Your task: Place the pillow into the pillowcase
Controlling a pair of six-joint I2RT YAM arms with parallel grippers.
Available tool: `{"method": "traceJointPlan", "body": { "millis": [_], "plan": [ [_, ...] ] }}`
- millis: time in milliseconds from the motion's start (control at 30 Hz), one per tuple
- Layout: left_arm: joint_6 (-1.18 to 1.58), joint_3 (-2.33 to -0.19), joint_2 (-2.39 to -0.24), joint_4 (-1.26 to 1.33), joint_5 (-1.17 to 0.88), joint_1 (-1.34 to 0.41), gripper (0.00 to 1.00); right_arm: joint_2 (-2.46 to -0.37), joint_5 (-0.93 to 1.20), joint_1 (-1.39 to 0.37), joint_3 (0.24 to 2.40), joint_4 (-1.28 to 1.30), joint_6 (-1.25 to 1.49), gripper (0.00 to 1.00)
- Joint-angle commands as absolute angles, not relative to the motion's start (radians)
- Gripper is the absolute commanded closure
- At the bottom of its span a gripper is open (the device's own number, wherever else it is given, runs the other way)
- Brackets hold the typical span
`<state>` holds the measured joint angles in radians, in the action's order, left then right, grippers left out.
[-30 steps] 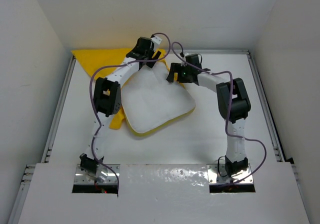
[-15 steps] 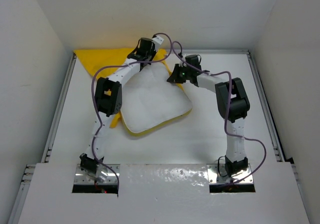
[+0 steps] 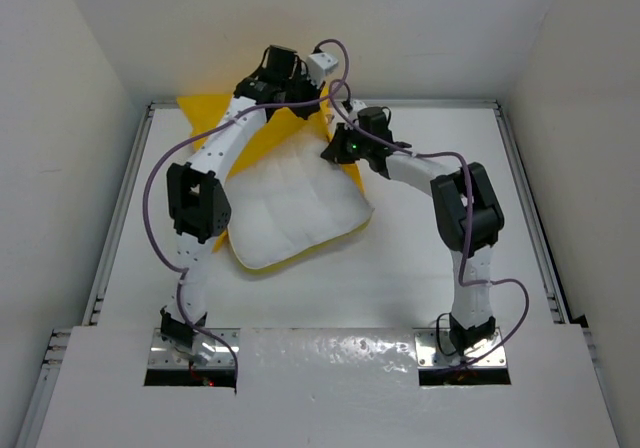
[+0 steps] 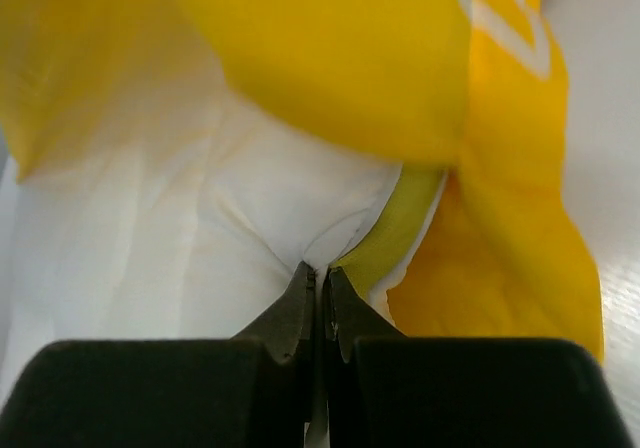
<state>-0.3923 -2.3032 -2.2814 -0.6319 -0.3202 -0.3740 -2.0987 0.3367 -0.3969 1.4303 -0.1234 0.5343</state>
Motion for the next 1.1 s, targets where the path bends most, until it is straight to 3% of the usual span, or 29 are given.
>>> {"method": "traceJointPlan", "body": {
  "millis": [0, 233, 333, 433, 500, 533, 567, 633, 700, 733, 767, 800, 833, 867, 900, 933, 967, 1000, 1033, 1067],
  "plan": [
    [-0.433, -2.281, -2.197, -0.755, -0.545, -0.423, 1.00, -2.011, 0.301, -0.436, 1.444, -0.359, 0.563, 1.00],
    [-0.501, -2.175, -2.151, -0.880, -0.610, -0.434, 1.00, -2.016, 0.158, -0.436, 1.390, -0.505, 0.685, 1.00],
    [-0.589, -2.143, -2.123, -0.983, -0.685, -0.437, 1.00, -2.025, -0.044, -0.434, 1.341, -0.575, 0.797, 1.00],
    [-0.643, -2.105, -2.094, -1.055, -0.730, -0.427, 1.00, -2.058, -0.168, -0.436, 1.348, -0.523, 0.888, 1.00],
    [-0.653, -2.068, -2.066, -1.065, -0.750, -0.416, 1.00, -2.101, -0.100, -0.433, 1.438, -0.411, 0.823, 0.99],
    [-0.640, -2.053, -2.056, -1.051, -0.739, -0.397, 0.97, -2.152, -0.018, -0.434, 1.483, -0.378, 0.758, 0.86],
    [-0.618, -2.019, -2.037, -1.030, -0.700, -0.379, 0.68, -2.169, 0.074, -0.439, 1.576, -0.257, 0.708, 0.62],
    [-0.557, -1.973, -1.998, -0.967, -0.675, -0.304, 0.37, -2.145, 0.187, -0.452, 1.599, -0.053, 0.564, 0.28],
    [-0.517, -1.948, -1.956, -0.930, -0.687, -0.208, 0.16, -2.061, 0.148, -0.451, 1.501, -0.023, 0.429, 0.17],
    [-0.517, -1.922, -1.930, -0.925, -0.683, -0.184, 0.15, -2.012, 0.117, -0.448, 1.443, -0.037, 0.395, 0.06],
    [-0.517, -1.904, -1.871, -0.922, -0.636, -0.164, 0.01, -1.915, 0.094, -0.428, 1.343, -0.043, 0.370, 0.04],
    [-0.517, -1.881, -1.838, -0.905, -0.597, -0.141, 0.00, -1.876, 0.083, -0.411, 1.306, -0.048, 0.342, 0.04],
    [-0.515, -1.814, -1.766, -0.894, -0.509, -0.134, 0.00, -1.846, 0.093, -0.394, 1.270, -0.041, 0.339, 0.14],
    [-0.514, -1.775, -1.735, -0.887, -0.471, -0.127, 0.00, -1.821, 0.113, -0.353, 1.269, -0.031, 0.341, 0.32],
    [-0.499, -1.738, -1.711, -0.882, -0.439, -0.108, 0.00, -1.822, 0.150, -0.333, 1.275, -0.017, 0.356, 0.58],
    [-0.480, -1.662, -1.677, -0.884, -0.393, -0.091, 0.06, -1.835, 0.152, -0.306, 1.302, 0.012, 0.363, 1.00],
    [-0.463, -1.619, -1.668, -0.887, -0.384, -0.071, 0.19, -1.876, 0.146, -0.299, 1.319, 0.035, 0.367, 1.00],
    [-0.434, -1.580, -1.664, -0.905, -0.374, -0.020, 0.39, -1.903, 0.132, -0.298, 1.340, 0.050, 0.367, 1.00],
    [-0.422, -1.504, -1.669, -0.913, -0.338, 0.000, 0.67, -1.934, 0.094, -0.298, 1.389, 0.090, 0.368, 1.00],
    [-0.413, -1.462, -1.675, -0.922, -0.322, 0.035, 0.70, -1.966, 0.092, -0.298, 1.414, 0.109, 0.368, 1.00]
  ]
}}
